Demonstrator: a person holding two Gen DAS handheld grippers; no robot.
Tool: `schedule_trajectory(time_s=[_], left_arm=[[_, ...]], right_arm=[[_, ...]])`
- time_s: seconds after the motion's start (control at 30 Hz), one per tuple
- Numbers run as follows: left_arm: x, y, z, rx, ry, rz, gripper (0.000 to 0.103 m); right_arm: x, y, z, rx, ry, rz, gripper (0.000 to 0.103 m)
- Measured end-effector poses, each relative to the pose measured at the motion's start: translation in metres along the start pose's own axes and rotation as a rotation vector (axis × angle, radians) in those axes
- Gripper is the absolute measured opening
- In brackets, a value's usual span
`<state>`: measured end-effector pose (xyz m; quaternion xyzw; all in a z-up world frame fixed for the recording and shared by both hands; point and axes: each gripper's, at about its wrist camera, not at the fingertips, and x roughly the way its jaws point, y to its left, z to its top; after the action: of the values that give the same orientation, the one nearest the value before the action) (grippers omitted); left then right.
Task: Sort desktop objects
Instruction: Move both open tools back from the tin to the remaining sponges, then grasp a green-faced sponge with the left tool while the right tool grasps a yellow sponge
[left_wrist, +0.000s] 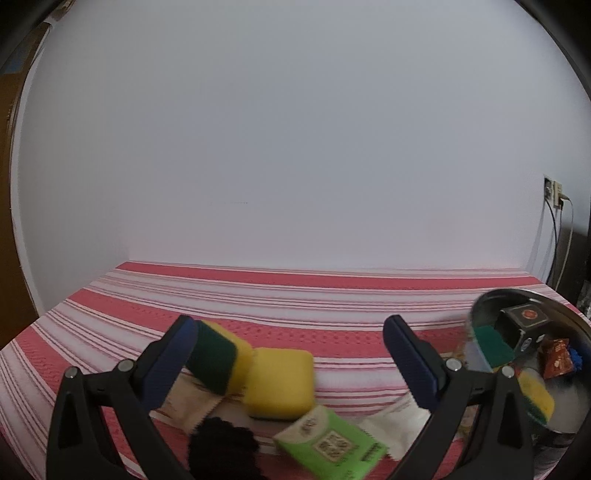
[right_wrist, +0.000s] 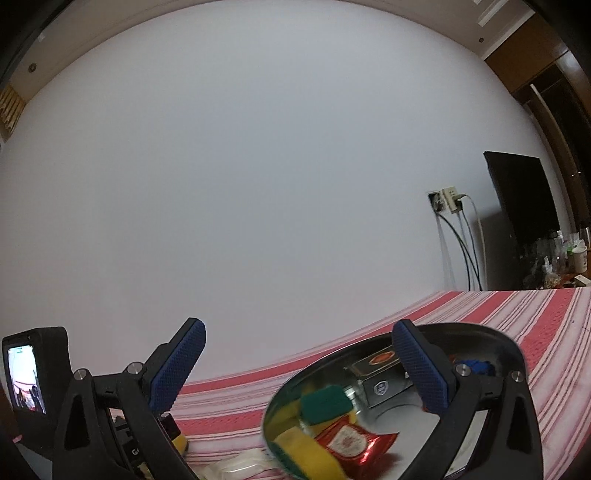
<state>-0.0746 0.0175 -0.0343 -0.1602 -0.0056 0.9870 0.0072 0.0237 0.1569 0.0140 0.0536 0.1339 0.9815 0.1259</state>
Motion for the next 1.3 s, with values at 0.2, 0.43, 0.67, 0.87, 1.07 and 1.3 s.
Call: schedule_trajectory(time_s=[0.2,0.43,0.67,0.87,1.07,1.3], left_arm=[[0.004,0.016,0.002,-0.010,0.011,0.028,0.102],[0.007,0.038,0.002,-0.018,0.015,0.062,0.102],[0.013,0.059,0.004,-0.043,0.037,0.087,0.102],[0.018,0.078,0.006,-0.032,0.036,0.136,0.102],[0.033,0.124,0.009,-0.102,0.071,0.240,0.102],[0.051,0.172,0.007,-0.212,0.148,0.309,0.102]], right_arm=[[-0.001,0.018,-0.004,-0.025,0.019,0.040,0.103],[-0.001,0.034,-0.010,-0.045,0.059,0.077,0.103],[0.001,0.049,-0.015,-0.065,0.086,0.113,0.102],[0.009,0.059,-0.021,-0.082,0.144,0.132,0.102],[0.024,0.067,-0.030,-0.091,0.248,0.153,0.102],[0.030,0.085,-0.040,-0.158,0.313,0.205,0.102]])
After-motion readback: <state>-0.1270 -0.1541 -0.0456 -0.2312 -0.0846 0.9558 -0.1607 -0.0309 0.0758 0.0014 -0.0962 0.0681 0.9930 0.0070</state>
